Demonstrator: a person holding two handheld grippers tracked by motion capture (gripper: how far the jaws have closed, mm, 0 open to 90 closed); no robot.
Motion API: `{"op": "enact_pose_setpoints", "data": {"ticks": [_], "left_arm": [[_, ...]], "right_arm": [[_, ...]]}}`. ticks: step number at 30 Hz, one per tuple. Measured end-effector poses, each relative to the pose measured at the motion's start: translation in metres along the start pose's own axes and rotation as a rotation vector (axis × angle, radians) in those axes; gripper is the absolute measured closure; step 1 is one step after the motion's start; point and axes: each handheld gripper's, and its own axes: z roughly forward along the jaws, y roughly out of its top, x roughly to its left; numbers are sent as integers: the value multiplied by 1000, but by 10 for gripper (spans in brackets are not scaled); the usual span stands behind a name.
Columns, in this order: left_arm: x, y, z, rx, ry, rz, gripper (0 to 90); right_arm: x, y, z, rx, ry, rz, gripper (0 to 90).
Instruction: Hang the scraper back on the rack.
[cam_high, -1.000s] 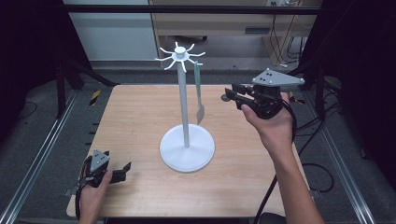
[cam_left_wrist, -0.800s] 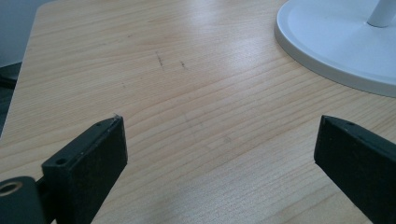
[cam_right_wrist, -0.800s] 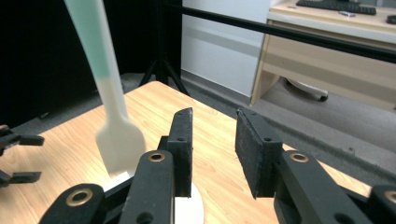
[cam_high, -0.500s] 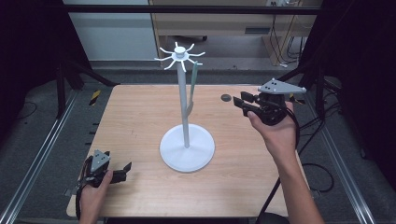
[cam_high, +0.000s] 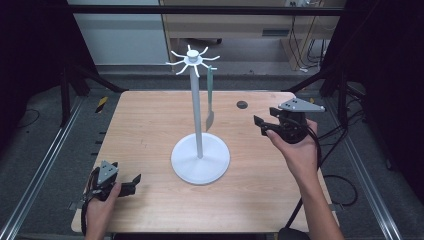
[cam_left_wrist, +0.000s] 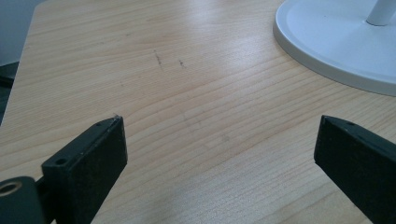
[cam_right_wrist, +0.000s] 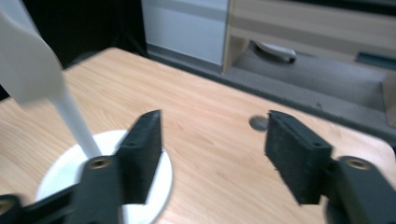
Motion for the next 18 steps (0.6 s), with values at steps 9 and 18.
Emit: {"op": "enact_pose_setpoints", "data": {"ticks": [9, 18], "left_arm": [[1, 0, 1, 0, 3, -5, 21], [1, -1, 0, -1, 4, -5, 20]], "right_arm": [[-9, -48, 17, 72, -41, 44, 152], [-8, -95, 28, 119, -49, 67, 88]]}}
